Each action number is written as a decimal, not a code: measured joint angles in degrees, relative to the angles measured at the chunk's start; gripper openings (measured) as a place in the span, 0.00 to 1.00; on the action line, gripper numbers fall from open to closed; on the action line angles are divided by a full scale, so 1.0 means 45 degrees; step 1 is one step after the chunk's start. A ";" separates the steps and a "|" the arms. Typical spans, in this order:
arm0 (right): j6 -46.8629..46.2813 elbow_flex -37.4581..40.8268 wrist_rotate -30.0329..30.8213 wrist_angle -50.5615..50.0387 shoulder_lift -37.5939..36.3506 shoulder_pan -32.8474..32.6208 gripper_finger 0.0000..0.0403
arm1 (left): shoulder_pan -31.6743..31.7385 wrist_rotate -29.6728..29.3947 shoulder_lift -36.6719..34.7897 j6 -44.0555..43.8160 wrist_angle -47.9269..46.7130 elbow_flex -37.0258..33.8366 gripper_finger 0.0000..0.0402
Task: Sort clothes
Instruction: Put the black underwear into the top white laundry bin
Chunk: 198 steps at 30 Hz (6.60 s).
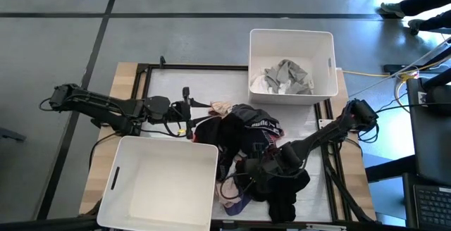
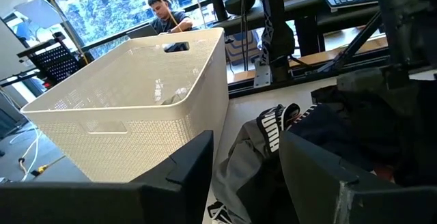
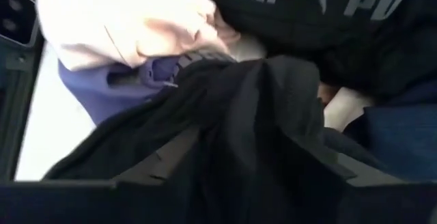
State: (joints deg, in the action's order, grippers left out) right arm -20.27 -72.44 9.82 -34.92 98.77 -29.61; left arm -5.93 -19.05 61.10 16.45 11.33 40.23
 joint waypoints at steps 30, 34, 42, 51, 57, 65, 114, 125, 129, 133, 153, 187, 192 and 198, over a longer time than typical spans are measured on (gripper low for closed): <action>0.2340 -0.4534 0.3581 -0.5315 -0.0032 0.0346 0.02 | 0.0000 -0.0002 0.0002 0.0000 -0.0077 0.0000 0.40; 0.2575 -0.4893 0.4452 -0.5929 -0.0726 0.0742 0.03 | 0.0000 -0.0005 0.0000 0.0000 -0.0219 0.0000 0.40; 0.3306 -0.4901 0.6583 -0.6168 -0.3171 0.2362 0.02 | 0.0000 -0.0005 0.0000 0.0000 -0.1041 0.0000 0.40; 0.5091 -0.4906 0.8588 -0.5192 -0.5314 0.5271 0.02 | -0.0005 -0.0005 0.0000 0.0000 -0.1691 0.0000 0.40; 0.6753 -0.4906 0.9156 -0.3372 -0.5998 0.7685 0.02 | -0.0005 -0.0005 0.0005 0.0000 -0.1703 0.0000 0.40; 0.9049 -0.4902 0.9277 -0.0148 -0.6005 1.0750 0.03 | -0.0005 -0.0005 0.0004 0.0000 -0.1705 0.0000 0.40; 0.4929 0.0933 0.5286 -0.1565 -0.5733 1.2602 0.26 | 0.0000 0.0000 0.0000 -0.0632 -0.1744 0.0000 0.40; 0.4991 -0.0937 0.5340 -0.3642 -0.5917 1.1809 0.67 | 0.0000 -0.0005 0.0004 -0.0593 -0.1725 0.0000 0.40; 0.3698 -0.2207 0.4350 -0.4855 -0.5947 1.0936 0.70 | -0.0002 -0.0002 0.0001 -0.0583 -0.1725 0.0000 0.40; 0.2173 -0.2720 0.2417 -0.5893 -0.5947 0.9642 0.69 | 0.0000 -0.0005 0.0000 -0.0583 -0.1740 0.0000 0.40; -0.6253 -0.2725 0.1102 -0.8138 -0.4209 0.0454 0.68 | 0.0000 -0.0005 0.0000 -0.0578 -0.1764 0.0000 0.40; -0.9264 0.0982 -0.0188 -0.7661 -0.1527 -0.2924 0.68 | -0.0002 -0.0003 0.0003 -0.0306 -0.1760 0.0000 0.40; -0.8642 0.2007 0.0383 -0.6388 -0.1527 -0.2914 0.68 | 0.0000 -0.0005 0.0005 -0.0316 -0.1763 0.0000 0.40; -0.7697 0.3256 0.0690 -0.4786 -0.1527 -0.2914 0.68 | -0.0001 -0.0001 0.0005 -0.0325 -0.1762 0.0000 0.40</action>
State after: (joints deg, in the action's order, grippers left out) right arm -54.91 -57.79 12.93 -56.46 91.90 -42.72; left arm -5.94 -19.05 61.12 14.98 3.41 40.23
